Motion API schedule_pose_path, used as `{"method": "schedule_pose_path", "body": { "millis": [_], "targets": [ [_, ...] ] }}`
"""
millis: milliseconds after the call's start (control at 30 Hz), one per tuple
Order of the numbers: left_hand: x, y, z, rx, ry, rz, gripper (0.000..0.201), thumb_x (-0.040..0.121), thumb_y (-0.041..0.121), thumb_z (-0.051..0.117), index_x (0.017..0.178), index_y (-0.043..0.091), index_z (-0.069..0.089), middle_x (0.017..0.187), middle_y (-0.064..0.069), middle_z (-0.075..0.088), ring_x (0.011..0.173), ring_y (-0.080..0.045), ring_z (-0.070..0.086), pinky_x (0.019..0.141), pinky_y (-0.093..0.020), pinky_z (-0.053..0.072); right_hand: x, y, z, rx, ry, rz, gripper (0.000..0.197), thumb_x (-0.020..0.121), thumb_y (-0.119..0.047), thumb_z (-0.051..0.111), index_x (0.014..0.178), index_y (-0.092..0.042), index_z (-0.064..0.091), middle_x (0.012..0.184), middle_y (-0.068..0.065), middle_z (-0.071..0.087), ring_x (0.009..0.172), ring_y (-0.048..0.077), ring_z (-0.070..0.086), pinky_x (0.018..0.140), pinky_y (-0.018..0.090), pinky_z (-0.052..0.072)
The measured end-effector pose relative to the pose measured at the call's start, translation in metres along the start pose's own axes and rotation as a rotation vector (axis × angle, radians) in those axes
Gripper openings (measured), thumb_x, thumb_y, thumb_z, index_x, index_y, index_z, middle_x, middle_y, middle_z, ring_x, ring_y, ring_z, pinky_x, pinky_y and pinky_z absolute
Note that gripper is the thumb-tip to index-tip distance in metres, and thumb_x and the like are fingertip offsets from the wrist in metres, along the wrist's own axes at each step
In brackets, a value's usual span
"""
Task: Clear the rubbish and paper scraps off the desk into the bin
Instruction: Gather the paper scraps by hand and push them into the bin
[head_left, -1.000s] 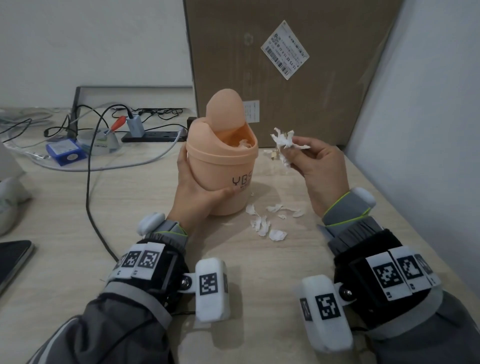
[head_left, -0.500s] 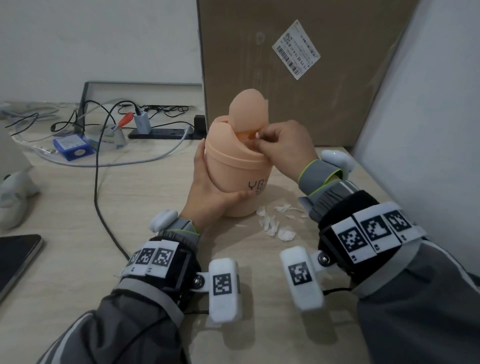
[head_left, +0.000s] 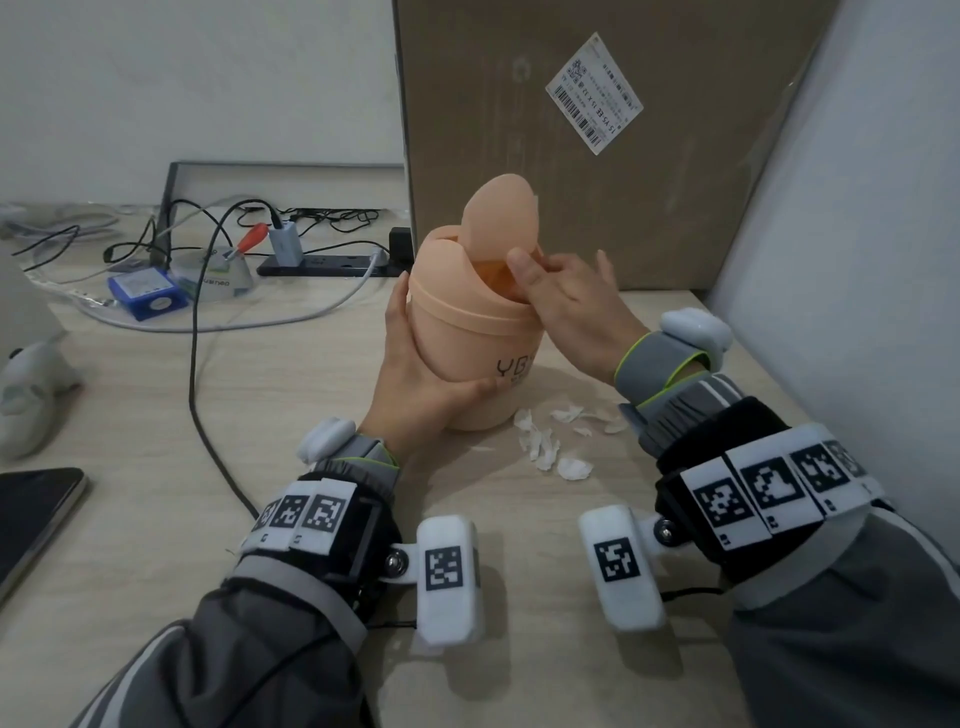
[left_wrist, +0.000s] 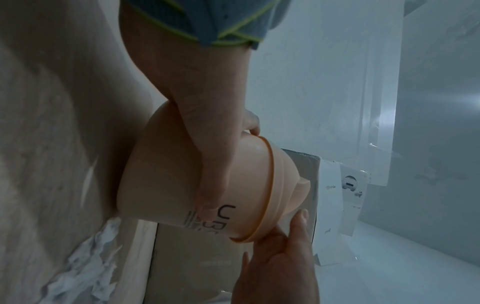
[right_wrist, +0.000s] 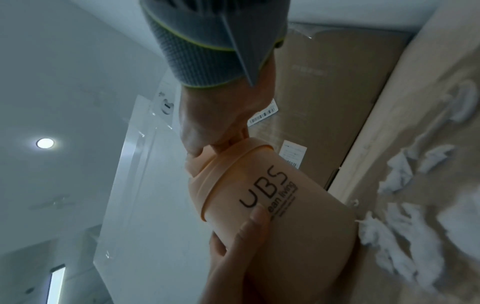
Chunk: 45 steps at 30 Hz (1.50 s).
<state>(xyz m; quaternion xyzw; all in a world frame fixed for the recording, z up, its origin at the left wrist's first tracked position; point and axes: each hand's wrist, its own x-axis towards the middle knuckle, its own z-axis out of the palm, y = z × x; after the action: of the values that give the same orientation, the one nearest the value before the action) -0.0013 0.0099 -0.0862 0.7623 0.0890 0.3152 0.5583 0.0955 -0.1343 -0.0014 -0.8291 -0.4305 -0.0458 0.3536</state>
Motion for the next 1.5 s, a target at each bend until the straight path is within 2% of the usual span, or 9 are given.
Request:
{"method": "schedule_pose_path", "body": {
  "millis": [100,167,267,400,633,833,1000,1233,1500],
  "targets": [
    [0.000,0.000,0.000,-0.006,0.014,-0.015,0.136,0.051,0.037,0.093,0.154,0.038,0.003,0.150,0.012,0.032,0.134,-0.008,0.044,0.112,-0.043,0.044,-0.005,0.005,-0.008,0.264,0.179,-0.033,0.062,0.099,-0.045,0.020,0.089,-0.020,0.076,0.089,-0.017,0.068,0.088,-0.018,0.056,0.101,0.011,0.032],
    [0.000,0.001,-0.001,-0.017,0.032,-0.029,0.140,0.049,0.043,0.091,0.155,0.036,0.001,0.150,0.012,0.032,0.135,-0.010,0.043,0.112,-0.045,0.043,-0.010,0.013,-0.017,0.373,0.371,0.023,0.058,0.103,-0.034,0.024,0.088,-0.014,0.076,0.087,-0.014,0.068,0.078,-0.025,0.053,0.076,-0.005,0.032],
    [0.001,0.001,-0.002,-0.026,0.068,-0.038,0.141,0.048,0.046,0.089,0.155,0.036,-0.001,0.152,0.009,0.033,0.135,-0.012,0.043,0.112,-0.047,0.043,-0.017,0.032,-0.024,0.510,0.447,0.197,0.056,0.102,-0.032,0.026,0.078,-0.012,0.072,0.077,-0.004,0.070,0.063,-0.007,0.060,0.060,0.005,0.040],
    [0.002,0.001,-0.001,-0.030,0.138,-0.046,0.140,0.047,0.049,0.089,0.154,0.038,0.000,0.153,0.007,0.033,0.135,-0.011,0.044,0.113,-0.043,0.042,-0.032,0.061,-0.024,0.446,0.202,0.524,0.051,0.099,-0.040,0.030,0.073,-0.014,0.065,0.070,0.005,0.067,0.050,0.011,0.055,0.048,0.025,0.034],
    [0.005,-0.003,-0.005,-0.061,0.262,-0.075,0.139,0.049,0.046,0.088,0.156,0.035,0.000,0.153,0.003,0.035,0.134,-0.015,0.045,0.112,-0.048,0.043,-0.048,0.088,-0.011,0.291,-0.162,0.728,0.025,0.097,-0.028,0.046,0.096,-0.004,0.056,0.076,0.010,0.057,0.057,0.020,0.058,0.048,0.026,0.046],
    [0.005,-0.006,-0.005,-0.058,0.263,-0.082,0.136,0.052,0.043,0.089,0.155,0.037,0.001,0.151,0.006,0.037,0.132,-0.012,0.046,0.111,-0.047,0.044,-0.052,0.068,0.000,0.511,-0.371,0.560,0.026,0.098,-0.021,0.044,0.099,-0.003,0.063,0.084,0.006,0.063,0.069,0.014,0.065,0.060,0.020,0.052],
    [0.006,-0.006,-0.006,-0.080,0.296,-0.081,0.134,0.052,0.043,0.088,0.155,0.036,0.002,0.153,0.005,0.036,0.133,-0.013,0.046,0.111,-0.042,0.044,-0.048,0.059,0.002,0.429,-0.209,0.389,0.027,0.097,-0.028,0.047,0.096,-0.011,0.068,0.094,0.003,0.071,0.073,0.015,0.066,0.057,0.024,0.044],
    [0.005,-0.005,-0.006,-0.075,0.315,-0.082,0.137,0.049,0.047,0.087,0.156,0.034,0.002,0.153,0.003,0.035,0.134,-0.015,0.045,0.112,-0.042,0.043,-0.022,0.044,0.022,-0.006,-0.495,0.286,0.046,0.098,-0.039,0.040,0.140,-0.021,0.041,0.150,-0.002,0.035,0.138,0.017,0.032,0.103,0.025,0.026],
    [0.007,-0.005,-0.006,-0.066,0.319,-0.097,0.140,0.045,0.052,0.087,0.155,0.035,0.003,0.155,0.001,0.033,0.137,-0.019,0.043,0.114,-0.049,0.040,-0.030,0.047,0.012,0.013,-0.580,0.352,0.042,0.095,-0.047,0.043,0.113,-0.019,0.068,0.118,0.003,0.066,0.111,0.020,0.058,0.099,0.030,0.042]
  ]
}}
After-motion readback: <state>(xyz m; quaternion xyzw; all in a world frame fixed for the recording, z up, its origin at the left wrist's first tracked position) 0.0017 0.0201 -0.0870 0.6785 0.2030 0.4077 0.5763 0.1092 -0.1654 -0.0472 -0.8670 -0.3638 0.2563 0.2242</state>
